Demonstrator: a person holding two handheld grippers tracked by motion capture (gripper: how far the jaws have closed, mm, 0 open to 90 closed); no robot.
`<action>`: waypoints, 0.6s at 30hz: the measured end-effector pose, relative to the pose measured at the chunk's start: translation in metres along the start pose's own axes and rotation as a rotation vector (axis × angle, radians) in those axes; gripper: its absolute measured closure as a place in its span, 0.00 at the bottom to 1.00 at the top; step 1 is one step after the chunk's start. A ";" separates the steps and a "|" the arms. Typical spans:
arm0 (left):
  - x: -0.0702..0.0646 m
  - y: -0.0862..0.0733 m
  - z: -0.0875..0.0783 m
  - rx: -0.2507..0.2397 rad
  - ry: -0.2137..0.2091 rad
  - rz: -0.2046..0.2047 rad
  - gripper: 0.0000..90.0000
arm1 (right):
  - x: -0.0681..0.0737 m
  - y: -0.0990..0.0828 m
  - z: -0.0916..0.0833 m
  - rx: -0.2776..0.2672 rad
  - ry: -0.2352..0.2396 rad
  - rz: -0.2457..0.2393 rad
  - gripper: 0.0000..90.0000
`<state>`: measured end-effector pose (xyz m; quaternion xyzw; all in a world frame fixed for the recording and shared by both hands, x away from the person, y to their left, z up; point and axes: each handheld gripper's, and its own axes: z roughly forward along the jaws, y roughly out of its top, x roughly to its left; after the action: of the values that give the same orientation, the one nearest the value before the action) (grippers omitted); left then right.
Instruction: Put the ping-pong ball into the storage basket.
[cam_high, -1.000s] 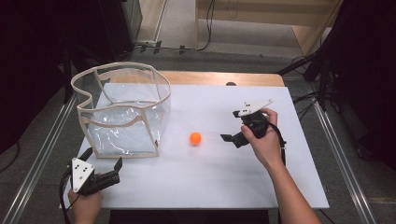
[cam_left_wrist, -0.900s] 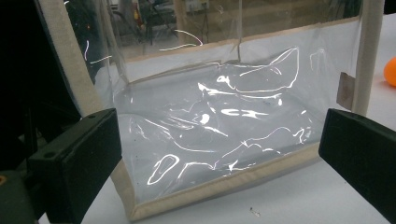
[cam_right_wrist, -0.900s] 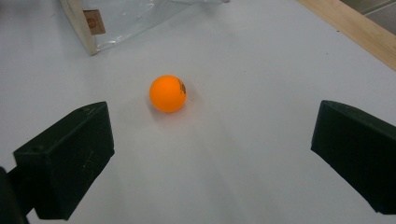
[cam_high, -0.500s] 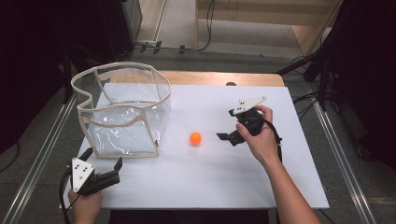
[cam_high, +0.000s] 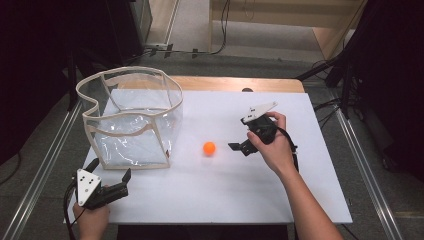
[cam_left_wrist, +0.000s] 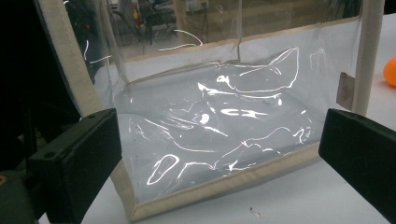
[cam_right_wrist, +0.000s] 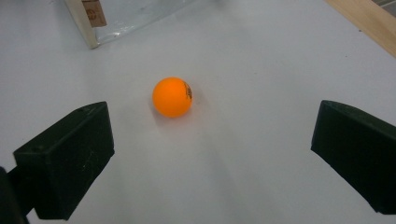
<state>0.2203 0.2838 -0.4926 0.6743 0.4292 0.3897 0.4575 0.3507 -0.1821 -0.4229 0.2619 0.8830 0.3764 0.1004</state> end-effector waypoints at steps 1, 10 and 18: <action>0.000 0.000 0.000 0.000 0.000 0.000 0.00 | 0.000 0.001 0.001 -0.001 0.003 -0.002 0.00; 0.000 0.000 0.000 0.000 0.000 0.001 0.00 | 0.001 0.006 0.009 0.018 0.015 -0.014 0.00; 0.000 0.000 0.000 0.000 -0.001 0.001 0.00 | 0.002 0.010 0.016 0.034 0.028 -0.022 0.00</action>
<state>0.2204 0.2838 -0.4926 0.6746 0.4288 0.3894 0.4576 0.3590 -0.1656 -0.4268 0.2486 0.8933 0.3640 0.0876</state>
